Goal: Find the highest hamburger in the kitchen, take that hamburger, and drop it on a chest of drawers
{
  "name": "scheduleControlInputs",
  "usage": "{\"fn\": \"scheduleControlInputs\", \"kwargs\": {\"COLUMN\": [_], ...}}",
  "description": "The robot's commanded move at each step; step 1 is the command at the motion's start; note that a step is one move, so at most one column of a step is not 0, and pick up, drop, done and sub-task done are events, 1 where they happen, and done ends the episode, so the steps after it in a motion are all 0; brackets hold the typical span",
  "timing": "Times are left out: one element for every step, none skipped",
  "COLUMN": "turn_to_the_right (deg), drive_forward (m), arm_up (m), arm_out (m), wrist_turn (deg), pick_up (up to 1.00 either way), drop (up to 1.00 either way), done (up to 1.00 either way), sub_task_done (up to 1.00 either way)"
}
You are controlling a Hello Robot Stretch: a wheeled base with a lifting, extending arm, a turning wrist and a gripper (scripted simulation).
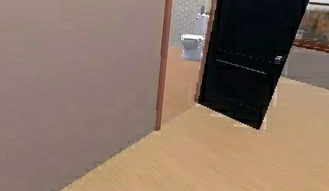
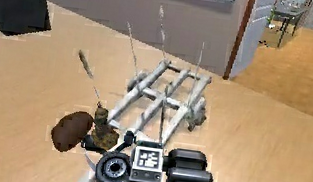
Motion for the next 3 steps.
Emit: {"fn": "scheduleControlInputs", "kwargs": {"turn_to_the_right": [0.0,24.0,0.0], "drive_forward": [0.50,0.00,1.00], "arm_up": [0.00,0.00,0.00], "arm_out": [0.00,0.00,0.00], "wrist_turn": [0.0,0.0,0.0], "pick_up": [0.00,0.00,0.00], "drop": [0.00,0.00,0.00], "done": [0.00,0.00,0.00], "sub_task_done": [0.00,0.00,0.00]}}
